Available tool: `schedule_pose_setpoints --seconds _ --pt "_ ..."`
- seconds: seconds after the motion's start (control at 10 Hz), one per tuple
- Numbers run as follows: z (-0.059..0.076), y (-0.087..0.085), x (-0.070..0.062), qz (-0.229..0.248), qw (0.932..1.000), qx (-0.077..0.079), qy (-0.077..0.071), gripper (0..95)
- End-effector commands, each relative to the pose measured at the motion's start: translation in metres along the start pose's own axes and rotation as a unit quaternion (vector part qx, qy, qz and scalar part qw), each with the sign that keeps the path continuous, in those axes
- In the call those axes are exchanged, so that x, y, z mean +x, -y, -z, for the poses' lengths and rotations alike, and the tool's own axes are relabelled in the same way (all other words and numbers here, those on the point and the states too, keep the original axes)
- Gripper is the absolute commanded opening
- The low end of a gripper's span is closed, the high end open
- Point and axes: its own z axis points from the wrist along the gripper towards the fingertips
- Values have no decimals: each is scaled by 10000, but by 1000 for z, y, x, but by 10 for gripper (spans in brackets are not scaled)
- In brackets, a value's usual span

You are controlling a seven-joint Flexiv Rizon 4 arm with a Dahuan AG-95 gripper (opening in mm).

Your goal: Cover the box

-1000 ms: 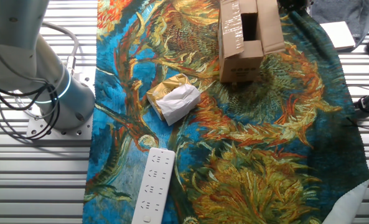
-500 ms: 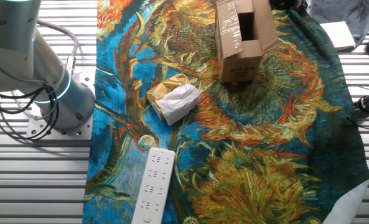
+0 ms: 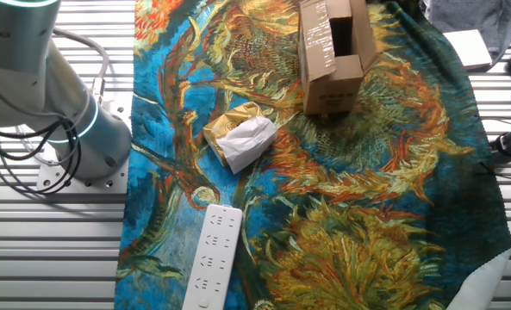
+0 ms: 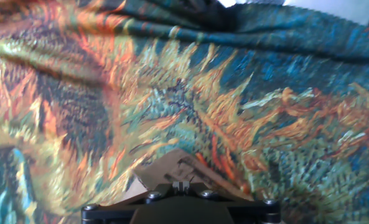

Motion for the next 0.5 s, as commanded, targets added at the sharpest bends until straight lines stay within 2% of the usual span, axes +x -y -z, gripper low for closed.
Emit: schedule_pose_setpoints --seconds 0.1,0.5 --pt "-5 -4 7 94 10000 -11 20 0" --pt "-19 -12 20 65 10000 -14 13 0"
